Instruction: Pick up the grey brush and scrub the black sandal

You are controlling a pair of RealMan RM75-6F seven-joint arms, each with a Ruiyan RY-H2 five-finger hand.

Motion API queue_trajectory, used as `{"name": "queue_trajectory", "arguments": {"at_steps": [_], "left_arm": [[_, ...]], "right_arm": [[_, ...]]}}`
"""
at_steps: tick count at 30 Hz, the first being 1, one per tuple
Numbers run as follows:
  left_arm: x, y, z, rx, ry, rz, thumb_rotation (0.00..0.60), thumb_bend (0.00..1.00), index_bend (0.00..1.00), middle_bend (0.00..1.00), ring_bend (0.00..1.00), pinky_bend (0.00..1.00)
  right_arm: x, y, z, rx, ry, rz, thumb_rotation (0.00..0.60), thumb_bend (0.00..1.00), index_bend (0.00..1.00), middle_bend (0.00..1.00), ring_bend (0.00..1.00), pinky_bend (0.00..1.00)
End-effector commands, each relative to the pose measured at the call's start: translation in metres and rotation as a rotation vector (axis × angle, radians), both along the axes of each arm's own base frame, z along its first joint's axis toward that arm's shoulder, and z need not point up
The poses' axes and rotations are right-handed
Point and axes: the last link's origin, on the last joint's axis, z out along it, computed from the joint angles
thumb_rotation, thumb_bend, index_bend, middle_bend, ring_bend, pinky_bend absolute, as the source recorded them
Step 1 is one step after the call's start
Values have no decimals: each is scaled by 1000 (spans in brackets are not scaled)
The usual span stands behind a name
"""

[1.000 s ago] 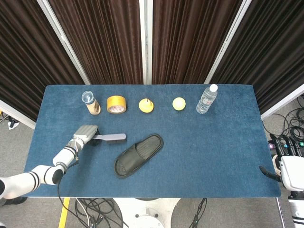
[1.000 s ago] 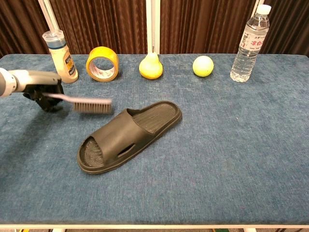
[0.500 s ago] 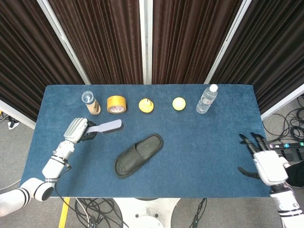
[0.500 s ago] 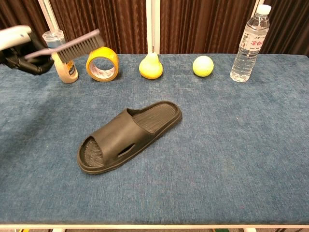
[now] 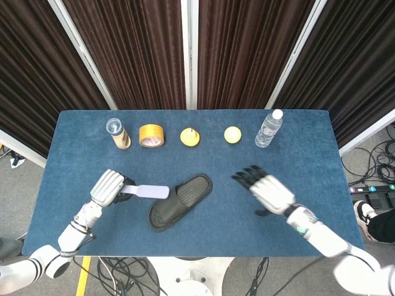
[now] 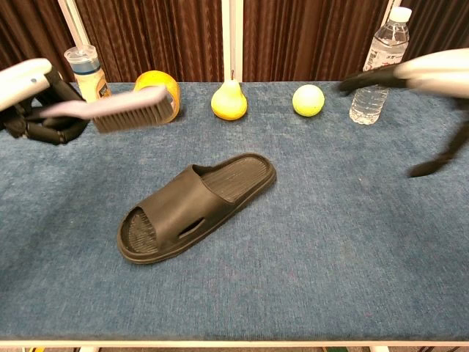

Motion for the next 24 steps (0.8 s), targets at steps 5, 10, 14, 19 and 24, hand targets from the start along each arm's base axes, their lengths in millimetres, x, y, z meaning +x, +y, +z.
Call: {"name": "queue_trajectory", "arguments": {"at_steps": [5, 10, 14, 19, 24], "left_arm": [[-4, -10, -9, 4, 53, -54, 600, 589, 1000, 1000, 1000, 1000], [-1, -13, -18, 21, 97, -100, 600, 589, 1000, 1000, 1000, 1000], [2, -14, -26, 31, 115, -128, 600, 589, 1000, 1000, 1000, 1000], [3, -15, -38, 31, 153, -144, 600, 589, 1000, 1000, 1000, 1000], [2, -17, -46, 23, 152, -132, 600, 590, 1000, 1000, 1000, 1000]], "right_arm": [[67, -51, -83, 109, 145, 123, 600, 4, 0, 59, 0, 0], [82, -63, -109, 110, 213, 159, 600, 7, 0, 62, 0, 0], [89, -68, -125, 119, 245, 155, 600, 9, 0, 69, 0, 0], [91, -73, -139, 129, 284, 141, 600, 23, 0, 100, 0, 0], [91, -74, -150, 130, 315, 137, 600, 25, 0, 111, 0, 0]]}}
